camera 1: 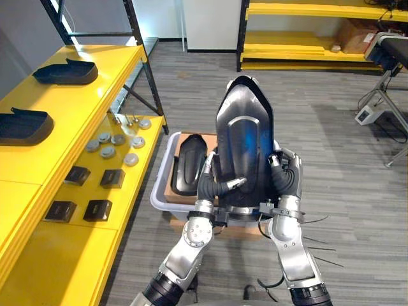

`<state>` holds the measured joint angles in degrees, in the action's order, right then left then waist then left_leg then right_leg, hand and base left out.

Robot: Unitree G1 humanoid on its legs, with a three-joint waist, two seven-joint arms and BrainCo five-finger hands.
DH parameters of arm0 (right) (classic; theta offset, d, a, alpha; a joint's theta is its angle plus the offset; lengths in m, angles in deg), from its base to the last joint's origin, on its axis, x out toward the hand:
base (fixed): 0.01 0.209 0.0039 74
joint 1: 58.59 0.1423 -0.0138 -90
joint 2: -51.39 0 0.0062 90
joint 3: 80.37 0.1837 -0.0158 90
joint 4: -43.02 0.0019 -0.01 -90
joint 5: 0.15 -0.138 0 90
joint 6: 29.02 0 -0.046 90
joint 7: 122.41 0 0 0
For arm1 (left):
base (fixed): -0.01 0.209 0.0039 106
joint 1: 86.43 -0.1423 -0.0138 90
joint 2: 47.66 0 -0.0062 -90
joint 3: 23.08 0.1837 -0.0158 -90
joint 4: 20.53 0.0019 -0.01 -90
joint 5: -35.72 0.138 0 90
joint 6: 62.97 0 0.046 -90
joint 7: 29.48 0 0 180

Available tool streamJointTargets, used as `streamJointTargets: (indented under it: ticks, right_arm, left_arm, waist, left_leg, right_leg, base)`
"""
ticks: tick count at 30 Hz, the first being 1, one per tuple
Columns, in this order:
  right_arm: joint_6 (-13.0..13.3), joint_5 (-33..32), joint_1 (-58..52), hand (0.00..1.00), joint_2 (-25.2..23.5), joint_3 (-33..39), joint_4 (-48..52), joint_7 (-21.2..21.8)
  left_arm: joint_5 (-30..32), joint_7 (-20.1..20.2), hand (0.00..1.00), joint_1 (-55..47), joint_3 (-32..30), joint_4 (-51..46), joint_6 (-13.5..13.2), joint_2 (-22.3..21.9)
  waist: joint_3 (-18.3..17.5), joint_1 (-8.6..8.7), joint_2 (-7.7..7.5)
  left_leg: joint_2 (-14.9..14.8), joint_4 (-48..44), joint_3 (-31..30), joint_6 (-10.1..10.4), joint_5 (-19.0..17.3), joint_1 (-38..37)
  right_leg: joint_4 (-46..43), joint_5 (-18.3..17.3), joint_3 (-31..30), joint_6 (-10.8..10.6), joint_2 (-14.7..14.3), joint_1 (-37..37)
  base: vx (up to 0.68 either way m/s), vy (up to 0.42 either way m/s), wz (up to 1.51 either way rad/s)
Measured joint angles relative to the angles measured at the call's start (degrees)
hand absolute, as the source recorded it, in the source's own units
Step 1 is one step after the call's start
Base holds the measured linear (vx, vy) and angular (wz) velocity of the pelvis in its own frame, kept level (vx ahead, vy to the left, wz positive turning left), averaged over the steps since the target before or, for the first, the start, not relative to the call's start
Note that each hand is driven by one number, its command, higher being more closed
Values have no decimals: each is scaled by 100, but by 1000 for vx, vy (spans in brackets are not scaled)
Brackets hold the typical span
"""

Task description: Walk over and take plastic housings, then place them on the shelf

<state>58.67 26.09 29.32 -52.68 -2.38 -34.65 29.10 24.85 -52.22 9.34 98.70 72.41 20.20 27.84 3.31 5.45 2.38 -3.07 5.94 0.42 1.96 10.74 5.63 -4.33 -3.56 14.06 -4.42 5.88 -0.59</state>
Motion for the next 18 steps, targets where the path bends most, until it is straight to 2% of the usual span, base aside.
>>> streamJointTargets:
  ticks: [3, 4, 8, 11, 17, 18]
  right_arm:
    - [228, -191, 0, 0, 143, -173, 1, 43]
    - [341, -371, 0, 0, 232, -249, 0, 175]
    - [646, -1670, 11, 0, 651, -318, 0, 930]
    - [783, -2369, 56, 0, 890, -258, 27, 1405]
    - [888, -2978, 54, 0, 1096, 151, 740, 1966]
    - [969, -3110, 54, 0, 1087, 274, 910, 2045]
  left_arm:
    - [-198, -17, 100, 22, -21, 73, 6, 13]
    - [-210, -23, 100, 24, -36, 73, 6, 58]
    - [-195, 32, 100, 27, -189, 73, 51, 230]
    - [-172, 151, 100, 27, -364, 21, 134, 232]
    - [97, 367, 100, 26, -594, -453, 116, 203]
    - [176, 403, 100, 26, -613, -504, 106, 203]
  waist:
    - [-40, -1, -1]
    - [-64, -2, -6]
    - [-113, -9, -10]
    - [-121, -30, -11]
    - [-122, -22, -11]
    - [-123, -23, -12]
  left_leg:
    - [-4, 0, 2, 1, -1, -29]
    - [-8, 0, 0, 1, -1, -29]
    - [-6, 0, -11, 0, -1, -69]
    - [-4, 1, -11, 1, -1, -102]
    - [-11, 2, -6, 29, -23, -103]
    - [-14, 2, -5, 28, -23, -102]
  right_leg:
    - [36, 1, -1, 2, -8, -33]
    - [41, 3, -1, 5, -16, -36]
    - [46, 8, 12, 11, -21, -99]
    - [48, 8, 13, 11, -21, -128]
    - [52, 8, 8, 12, -32, -130]
    - [53, 8, 7, 12, -34, -129]
  base:
    - [0, 0, 0]
    - [0, 0, 0]
    - [3, -5, 2]
    - [-1, -4, 1]
    - [0, 0, 0]
    - [0, 0, 0]
